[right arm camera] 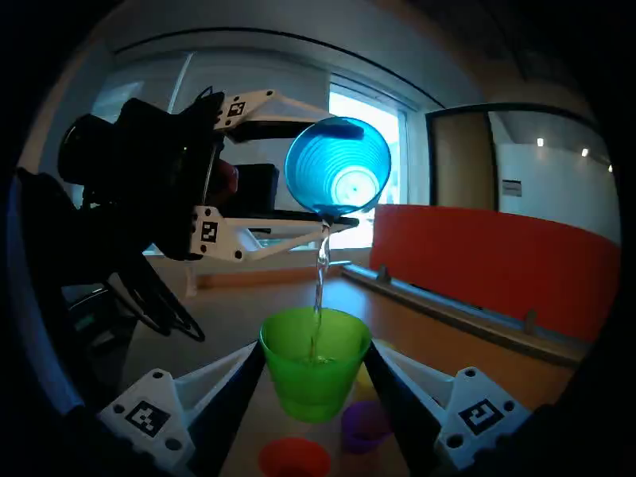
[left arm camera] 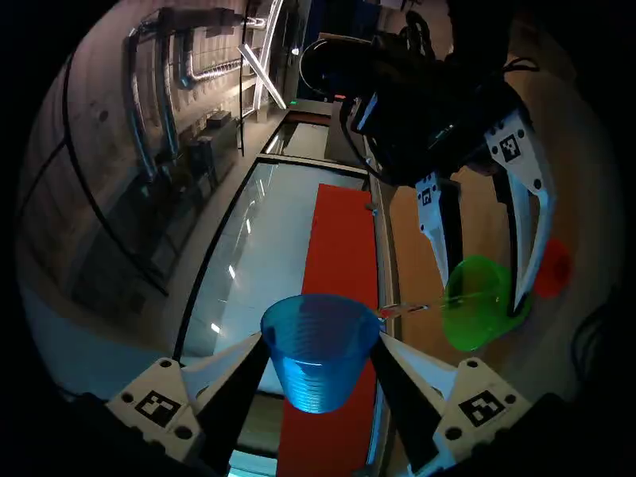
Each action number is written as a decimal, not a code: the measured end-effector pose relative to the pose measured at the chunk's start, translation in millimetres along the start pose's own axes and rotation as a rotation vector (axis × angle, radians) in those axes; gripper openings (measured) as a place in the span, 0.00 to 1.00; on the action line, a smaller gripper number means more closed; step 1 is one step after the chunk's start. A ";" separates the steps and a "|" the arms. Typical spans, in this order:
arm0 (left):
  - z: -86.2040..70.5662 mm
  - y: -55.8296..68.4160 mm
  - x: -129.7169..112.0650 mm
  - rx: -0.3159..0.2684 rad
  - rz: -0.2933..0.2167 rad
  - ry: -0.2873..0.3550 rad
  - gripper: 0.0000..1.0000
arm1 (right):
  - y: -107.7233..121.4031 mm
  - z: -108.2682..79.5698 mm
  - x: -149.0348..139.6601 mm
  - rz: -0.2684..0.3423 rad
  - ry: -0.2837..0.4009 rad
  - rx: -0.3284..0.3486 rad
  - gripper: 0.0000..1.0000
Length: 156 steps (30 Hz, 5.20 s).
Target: Pour water
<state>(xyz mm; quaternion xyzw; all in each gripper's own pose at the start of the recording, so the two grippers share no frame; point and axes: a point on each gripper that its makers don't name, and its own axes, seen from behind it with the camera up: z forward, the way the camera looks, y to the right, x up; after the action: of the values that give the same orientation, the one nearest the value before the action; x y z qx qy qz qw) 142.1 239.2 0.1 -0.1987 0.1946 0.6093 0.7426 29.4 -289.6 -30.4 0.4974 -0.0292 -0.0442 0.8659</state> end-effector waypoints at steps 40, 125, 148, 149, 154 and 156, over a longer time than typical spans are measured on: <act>-0.3 -3.0 1.0 0.027 0.134 0.001 0.85 | 2.6 0.1 1.0 0.001 0.006 -0.008 0.90; -8.4 78.4 -107.8 -0.211 -1.273 -0.240 0.86 | 33.9 -38.3 3.2 -0.013 -0.074 -0.083 0.90; -12.0 150.6 -112.1 -0.399 -1.189 -0.334 0.87 | 68.7 -55.1 -40.8 -0.020 -0.255 -0.101 0.91; -11.9 153.6 -112.1 -0.407 -1.184 -0.336 0.87 | 70.5 -55.7 -42.5 -0.023 -0.260 -0.103 0.90; -10.2 169.2 -114.3 -0.445 -1.165 -0.353 0.87 | 79.2 -57.4 -52.7 -0.025 -0.288 -0.107 0.90; -9.1 175.6 -114.9 -0.460 -1.162 -0.359 0.86 | 82.4 -57.7 -58.0 -0.021 -0.300 -0.106 0.90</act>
<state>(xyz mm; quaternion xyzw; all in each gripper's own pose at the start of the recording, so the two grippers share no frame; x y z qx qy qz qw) -51.7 170.6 43.3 -0.3206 -0.2069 0.1580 0.9107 -18.9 -192.6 11.3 0.4391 -0.1509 -0.1285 0.8763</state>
